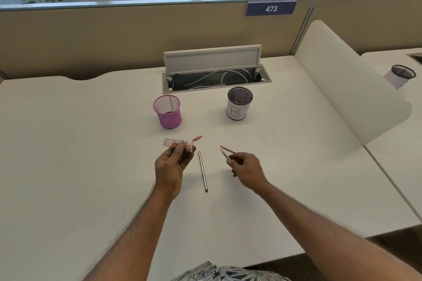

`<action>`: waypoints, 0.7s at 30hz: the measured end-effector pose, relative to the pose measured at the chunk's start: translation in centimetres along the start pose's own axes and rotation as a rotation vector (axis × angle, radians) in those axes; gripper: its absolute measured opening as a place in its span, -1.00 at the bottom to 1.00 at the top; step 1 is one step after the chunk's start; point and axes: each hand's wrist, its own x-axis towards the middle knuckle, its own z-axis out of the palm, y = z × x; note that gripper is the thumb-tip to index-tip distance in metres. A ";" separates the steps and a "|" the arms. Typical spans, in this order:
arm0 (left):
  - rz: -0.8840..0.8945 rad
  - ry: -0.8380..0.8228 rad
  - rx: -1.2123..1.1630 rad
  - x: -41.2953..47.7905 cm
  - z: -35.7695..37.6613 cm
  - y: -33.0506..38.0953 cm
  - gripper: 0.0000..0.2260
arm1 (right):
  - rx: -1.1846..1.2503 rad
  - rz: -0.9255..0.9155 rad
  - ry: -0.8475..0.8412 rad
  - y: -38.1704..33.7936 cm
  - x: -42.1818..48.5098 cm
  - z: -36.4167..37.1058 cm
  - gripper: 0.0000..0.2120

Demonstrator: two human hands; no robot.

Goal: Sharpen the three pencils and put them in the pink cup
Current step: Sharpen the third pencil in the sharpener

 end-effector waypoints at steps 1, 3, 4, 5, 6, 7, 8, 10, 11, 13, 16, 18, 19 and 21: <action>-0.006 0.005 -0.006 0.0 -0.1 -0.1 -0.83 | -0.047 -0.014 0.039 0.5 0.2 0.4 -0.96; -0.015 0.009 -0.008 -0.1 -0.3 -0.2 -0.83 | -0.157 -0.056 0.096 1.4 0.7 1.2 -0.98; -0.018 0.008 -0.004 -0.1 -0.4 -0.3 -0.83 | -0.214 -0.075 0.116 1.7 0.9 1.5 -0.97; -0.020 0.010 -0.001 -0.1 -0.5 -0.4 -0.83 | -0.275 -0.087 0.129 2.0 1.2 1.8 -0.96; -0.023 0.013 0.002 -0.1 -0.6 -0.4 -0.83 | -0.342 -0.095 0.138 2.2 1.4 1.9 -0.94; -0.024 0.018 0.003 0.0 -0.7 -0.4 -0.83 | -0.410 -0.106 0.149 2.3 1.7 2.1 -0.92; -0.025 0.023 0.003 0.0 -0.8 -0.4 -0.83 | -0.474 -0.121 0.163 2.3 2.0 2.2 -0.90; -0.025 0.030 0.001 0.0 -1.1 -0.4 -0.82 | -0.586 -0.169 0.205 2.3 2.5 2.3 -0.87; -0.024 0.031 0.001 0.0 -1.1 -0.4 -0.82 | -0.638 -0.193 0.228 2.3 2.6 2.4 -0.87; -0.021 0.038 0.006 0.0 -1.4 -0.4 -0.82 | -0.717 -0.223 0.261 2.6 2.8 2.7 -0.86; -0.018 0.054 0.021 0.2 -1.7 -0.4 -0.82 | -0.749 -0.247 0.279 2.8 2.8 2.9 -0.86; -0.021 0.055 0.028 0.2 -1.8 -0.4 -0.82 | -0.763 -0.260 0.276 2.9 2.7 2.9 -0.87; -0.022 0.054 0.033 0.2 -1.9 -0.4 -0.82 | -0.759 -0.268 0.278 2.8 2.7 2.9 -0.87; -0.021 0.058 0.040 0.3 -2.0 -0.3 -0.82 | -0.737 -0.289 0.301 2.6 2.5 2.9 -0.85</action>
